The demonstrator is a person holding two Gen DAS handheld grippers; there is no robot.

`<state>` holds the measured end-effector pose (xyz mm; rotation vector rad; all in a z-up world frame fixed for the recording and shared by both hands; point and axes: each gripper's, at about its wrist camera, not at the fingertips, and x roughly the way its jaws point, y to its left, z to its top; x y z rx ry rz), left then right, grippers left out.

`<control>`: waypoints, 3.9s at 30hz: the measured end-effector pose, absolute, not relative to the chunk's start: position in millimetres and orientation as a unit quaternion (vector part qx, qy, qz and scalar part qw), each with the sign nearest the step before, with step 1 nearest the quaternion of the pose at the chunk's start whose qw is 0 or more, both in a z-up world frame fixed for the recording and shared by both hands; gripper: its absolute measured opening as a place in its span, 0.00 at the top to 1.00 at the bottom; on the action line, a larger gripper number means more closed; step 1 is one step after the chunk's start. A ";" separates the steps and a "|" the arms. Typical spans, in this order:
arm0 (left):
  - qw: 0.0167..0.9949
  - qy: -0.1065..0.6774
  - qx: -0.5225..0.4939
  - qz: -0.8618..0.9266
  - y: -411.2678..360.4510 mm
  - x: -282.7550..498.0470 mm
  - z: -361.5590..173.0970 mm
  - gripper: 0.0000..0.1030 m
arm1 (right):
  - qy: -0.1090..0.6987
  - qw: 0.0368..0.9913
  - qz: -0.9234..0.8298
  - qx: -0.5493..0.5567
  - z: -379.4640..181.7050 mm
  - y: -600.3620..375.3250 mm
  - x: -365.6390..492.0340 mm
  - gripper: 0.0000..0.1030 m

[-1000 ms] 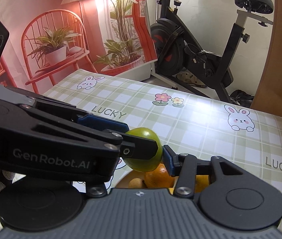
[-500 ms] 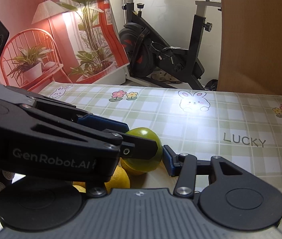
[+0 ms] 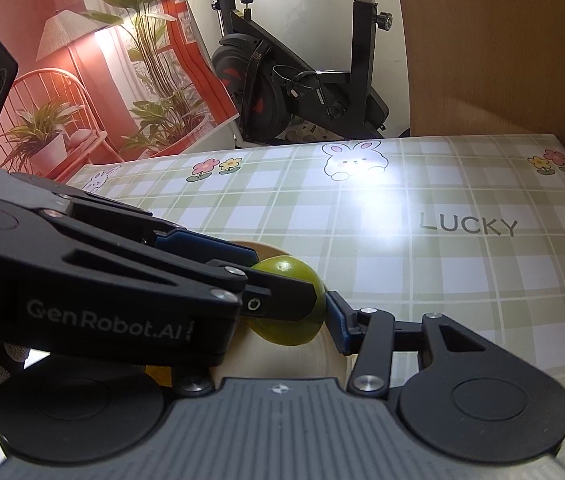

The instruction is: Organize fruits

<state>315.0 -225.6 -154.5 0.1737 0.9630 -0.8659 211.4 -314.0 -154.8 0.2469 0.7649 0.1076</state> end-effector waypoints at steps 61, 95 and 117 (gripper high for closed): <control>0.886 0.331 0.036 -0.322 -138.1 241.3 -81.6 0.20 | 0.351 0.934 0.003 0.058 -113.2 -268.8 181.0 0.17; 0.967 0.206 0.012 -0.153 -16.8 72.4 -6.7 0.05 | 0.271 0.959 -0.024 0.083 -47.3 -175.6 51.6 0.00; 0.977 0.177 0.024 -0.118 -16.5 32.5 -3.6 0.05 | 0.241 0.968 -0.020 0.063 -38.9 -159.1 9.5 0.00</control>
